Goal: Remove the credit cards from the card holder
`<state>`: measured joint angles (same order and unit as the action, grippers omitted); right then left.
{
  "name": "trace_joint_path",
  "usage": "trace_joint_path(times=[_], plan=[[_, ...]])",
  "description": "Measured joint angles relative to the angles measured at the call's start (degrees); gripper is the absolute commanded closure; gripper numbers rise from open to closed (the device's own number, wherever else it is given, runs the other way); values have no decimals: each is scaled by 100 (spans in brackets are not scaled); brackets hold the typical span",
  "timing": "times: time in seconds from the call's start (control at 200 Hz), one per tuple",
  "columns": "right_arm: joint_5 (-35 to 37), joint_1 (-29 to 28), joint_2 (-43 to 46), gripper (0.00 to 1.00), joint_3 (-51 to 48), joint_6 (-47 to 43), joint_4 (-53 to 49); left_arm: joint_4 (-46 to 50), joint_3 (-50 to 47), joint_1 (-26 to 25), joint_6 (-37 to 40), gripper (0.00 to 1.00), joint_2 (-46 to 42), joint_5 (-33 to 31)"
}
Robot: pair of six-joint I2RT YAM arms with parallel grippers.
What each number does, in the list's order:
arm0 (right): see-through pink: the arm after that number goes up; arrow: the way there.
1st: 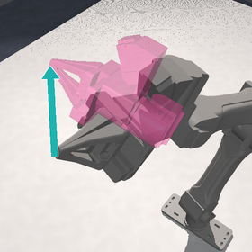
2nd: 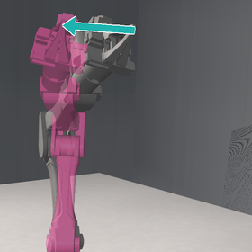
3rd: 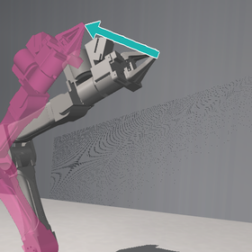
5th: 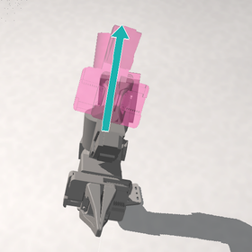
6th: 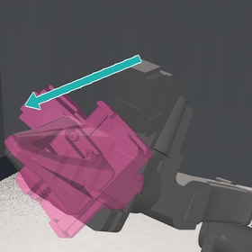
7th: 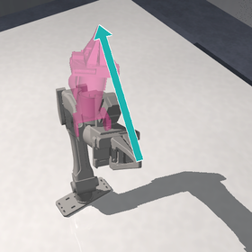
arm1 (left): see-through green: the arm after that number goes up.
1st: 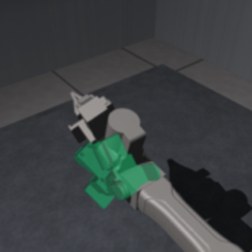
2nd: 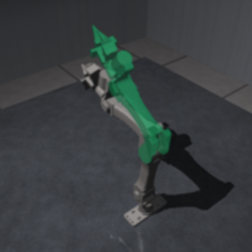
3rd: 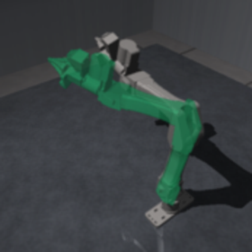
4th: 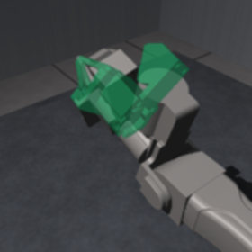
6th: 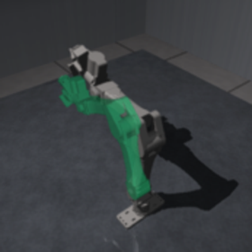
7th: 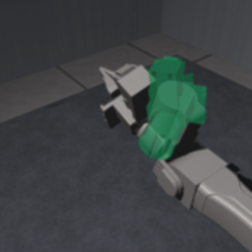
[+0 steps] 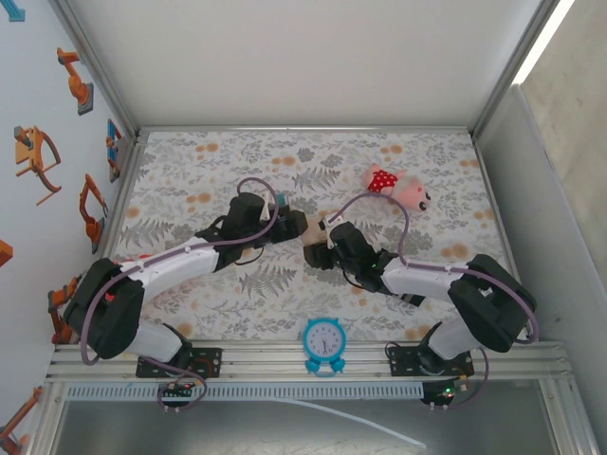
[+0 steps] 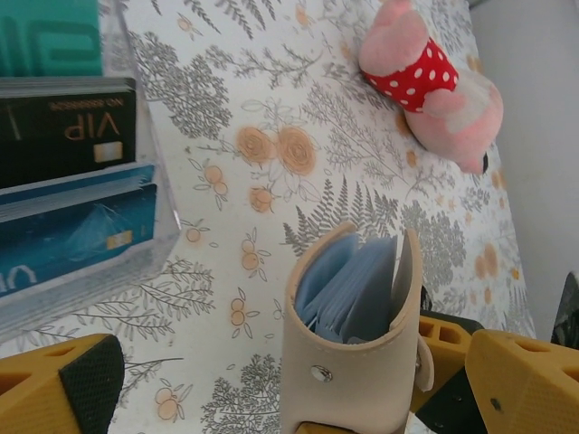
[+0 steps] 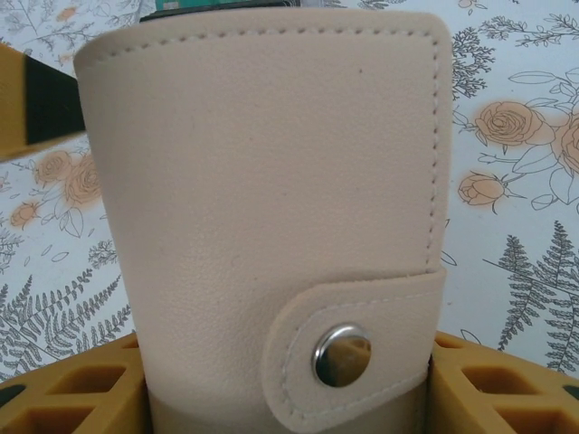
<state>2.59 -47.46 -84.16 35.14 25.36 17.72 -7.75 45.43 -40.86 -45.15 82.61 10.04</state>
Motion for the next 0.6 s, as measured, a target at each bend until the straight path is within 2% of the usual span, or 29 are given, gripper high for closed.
trace_joint_path(times=[0.601], plan=[[0, -111, 74, 44, 96, -101, 142, -640, 0, -63, -87, 21, 413, 409]])
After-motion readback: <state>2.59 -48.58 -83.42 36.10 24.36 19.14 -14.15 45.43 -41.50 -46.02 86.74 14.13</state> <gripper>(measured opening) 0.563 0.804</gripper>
